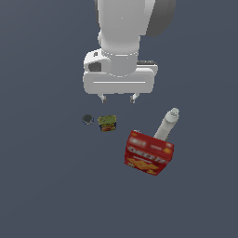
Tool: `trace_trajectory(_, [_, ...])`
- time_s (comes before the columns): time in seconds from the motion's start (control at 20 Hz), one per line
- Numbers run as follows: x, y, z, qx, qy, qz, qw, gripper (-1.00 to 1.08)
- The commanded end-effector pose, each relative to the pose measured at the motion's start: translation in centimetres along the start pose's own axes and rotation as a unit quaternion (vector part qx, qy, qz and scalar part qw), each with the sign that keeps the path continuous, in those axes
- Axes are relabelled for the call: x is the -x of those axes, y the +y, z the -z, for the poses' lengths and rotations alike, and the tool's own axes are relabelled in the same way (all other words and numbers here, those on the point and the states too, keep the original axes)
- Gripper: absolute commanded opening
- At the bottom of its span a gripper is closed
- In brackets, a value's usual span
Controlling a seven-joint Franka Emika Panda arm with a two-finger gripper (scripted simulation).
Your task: Pick up a designated object from a clutter of objects.
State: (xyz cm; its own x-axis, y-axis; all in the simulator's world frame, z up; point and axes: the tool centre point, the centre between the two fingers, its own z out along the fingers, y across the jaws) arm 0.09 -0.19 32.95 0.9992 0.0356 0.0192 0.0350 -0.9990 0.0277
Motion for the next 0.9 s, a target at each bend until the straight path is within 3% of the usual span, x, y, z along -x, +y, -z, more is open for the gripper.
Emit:
trace_trajectory(0.0, [0.0,0.0,0.0,0.000,0.000,0.000,1.0000,1.00])
trace_trajectory(0.85, [-0.3,1.3,1.6,0.001,0.010,-0.027,0.9996,1.00])
